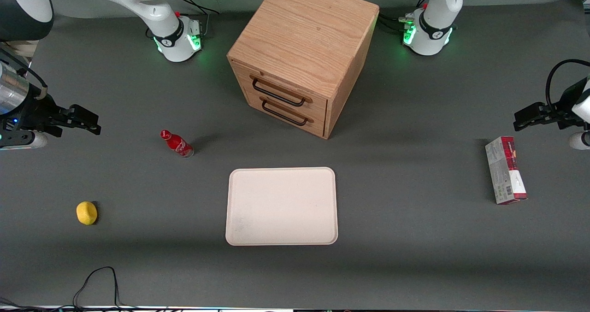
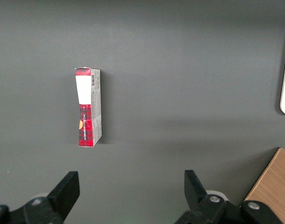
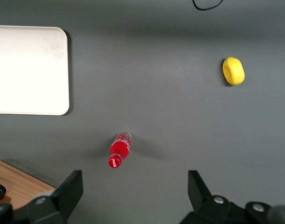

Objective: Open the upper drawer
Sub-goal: 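Move the right gripper toward the upper drawer's black handle of the wooden cabinet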

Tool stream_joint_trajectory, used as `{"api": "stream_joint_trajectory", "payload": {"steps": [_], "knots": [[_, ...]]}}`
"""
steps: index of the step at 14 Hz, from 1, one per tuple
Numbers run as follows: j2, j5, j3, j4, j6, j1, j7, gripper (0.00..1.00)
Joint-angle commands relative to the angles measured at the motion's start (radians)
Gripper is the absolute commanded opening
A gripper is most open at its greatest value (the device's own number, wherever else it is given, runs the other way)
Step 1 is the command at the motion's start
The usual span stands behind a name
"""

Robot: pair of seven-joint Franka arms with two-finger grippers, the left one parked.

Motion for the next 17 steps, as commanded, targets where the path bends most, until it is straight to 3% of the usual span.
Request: {"api": "stream_joint_trajectory", "payload": {"steps": [1,5,8,11,13,17], "knots": [[0.014,0.009,0.014,0.022,-0.024,-0.012,0.022,1.00],[0.046,0.009,0.019,0.063,-0.024,-0.010,0.048,1.00],[0.046,0.015,0.075,0.060,-0.029,-0.007,0.036,1.00],[0.049,0.015,0.190,0.062,-0.069,-0.005,0.018,1.00],[0.049,-0.005,0.319,0.060,-0.070,-0.007,0.000,1.00],[0.081,0.007,0.399,0.066,-0.101,-0.008,-0.041,1.00]]}}
